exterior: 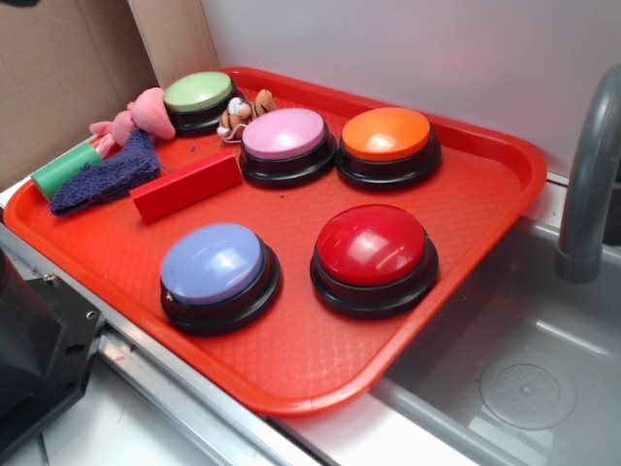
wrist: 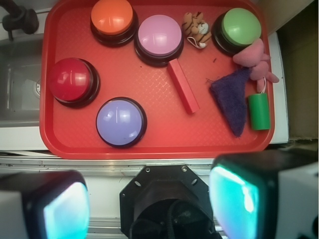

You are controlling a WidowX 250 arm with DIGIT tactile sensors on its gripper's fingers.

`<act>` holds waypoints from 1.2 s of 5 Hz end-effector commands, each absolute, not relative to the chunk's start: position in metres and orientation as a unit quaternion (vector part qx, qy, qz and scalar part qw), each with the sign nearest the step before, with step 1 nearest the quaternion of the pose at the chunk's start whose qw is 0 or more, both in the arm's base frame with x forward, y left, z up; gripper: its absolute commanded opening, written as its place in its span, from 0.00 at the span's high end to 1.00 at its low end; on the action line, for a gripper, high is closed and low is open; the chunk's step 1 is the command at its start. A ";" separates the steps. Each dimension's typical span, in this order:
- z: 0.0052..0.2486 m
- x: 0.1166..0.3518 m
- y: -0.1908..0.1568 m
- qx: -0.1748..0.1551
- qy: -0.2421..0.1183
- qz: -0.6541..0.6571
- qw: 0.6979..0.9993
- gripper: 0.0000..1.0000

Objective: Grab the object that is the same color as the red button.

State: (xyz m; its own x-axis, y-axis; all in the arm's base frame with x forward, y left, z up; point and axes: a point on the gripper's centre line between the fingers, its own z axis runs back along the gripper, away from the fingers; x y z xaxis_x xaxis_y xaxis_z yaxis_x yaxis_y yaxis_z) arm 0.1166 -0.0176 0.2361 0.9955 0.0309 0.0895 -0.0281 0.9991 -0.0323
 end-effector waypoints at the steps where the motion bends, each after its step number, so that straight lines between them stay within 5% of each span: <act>1: 0.236 0.117 -0.018 -0.016 -0.045 0.015 0.999 0.00; 3: 0.217 0.136 0.002 -0.036 -0.060 -0.045 0.997 0.00; 6: 0.147 0.186 0.044 -0.060 -0.055 -0.100 0.992 0.00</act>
